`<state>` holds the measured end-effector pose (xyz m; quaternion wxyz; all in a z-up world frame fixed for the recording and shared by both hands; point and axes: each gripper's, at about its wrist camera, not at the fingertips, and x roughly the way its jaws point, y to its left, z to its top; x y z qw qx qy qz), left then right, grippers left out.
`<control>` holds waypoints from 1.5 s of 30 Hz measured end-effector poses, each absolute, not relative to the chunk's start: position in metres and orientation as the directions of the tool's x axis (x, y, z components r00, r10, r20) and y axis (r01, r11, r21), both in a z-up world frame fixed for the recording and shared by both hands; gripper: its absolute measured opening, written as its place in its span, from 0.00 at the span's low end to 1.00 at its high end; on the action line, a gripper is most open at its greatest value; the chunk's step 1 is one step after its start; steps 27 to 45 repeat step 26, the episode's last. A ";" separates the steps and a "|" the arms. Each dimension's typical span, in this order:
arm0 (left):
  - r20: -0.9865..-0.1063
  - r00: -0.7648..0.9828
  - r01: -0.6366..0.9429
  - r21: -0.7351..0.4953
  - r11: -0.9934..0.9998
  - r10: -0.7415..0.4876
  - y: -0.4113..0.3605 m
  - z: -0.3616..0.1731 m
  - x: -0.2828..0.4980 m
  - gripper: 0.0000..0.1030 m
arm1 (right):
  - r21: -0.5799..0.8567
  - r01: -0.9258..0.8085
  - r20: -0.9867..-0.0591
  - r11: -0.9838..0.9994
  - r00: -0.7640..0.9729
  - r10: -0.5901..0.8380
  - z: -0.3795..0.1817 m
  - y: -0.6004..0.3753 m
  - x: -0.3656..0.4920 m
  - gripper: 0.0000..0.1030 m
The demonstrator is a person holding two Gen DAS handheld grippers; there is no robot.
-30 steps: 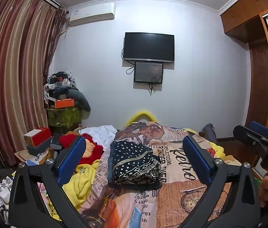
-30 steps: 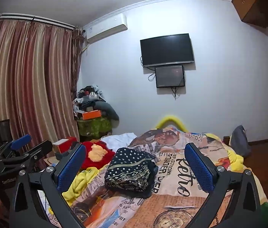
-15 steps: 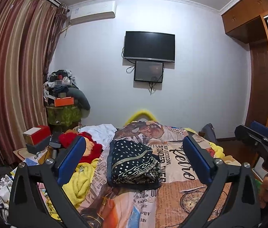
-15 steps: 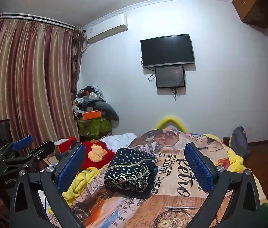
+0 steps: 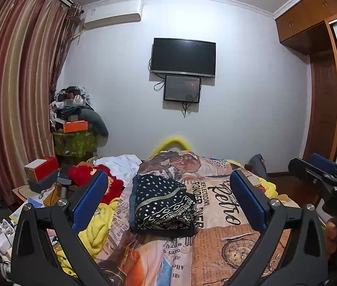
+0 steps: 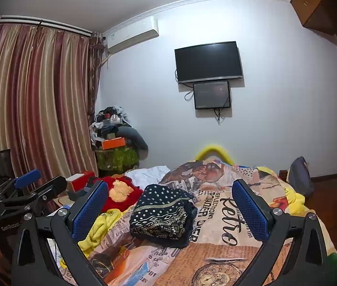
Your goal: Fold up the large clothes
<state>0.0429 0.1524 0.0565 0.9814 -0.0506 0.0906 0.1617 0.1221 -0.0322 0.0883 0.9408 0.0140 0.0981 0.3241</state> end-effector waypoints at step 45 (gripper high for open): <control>-0.202 0.940 -0.292 -0.069 0.954 0.274 0.141 0.062 0.039 1.00 | 0.056 -0.586 -0.162 0.808 0.794 0.587 0.085 -0.028 0.118 1.00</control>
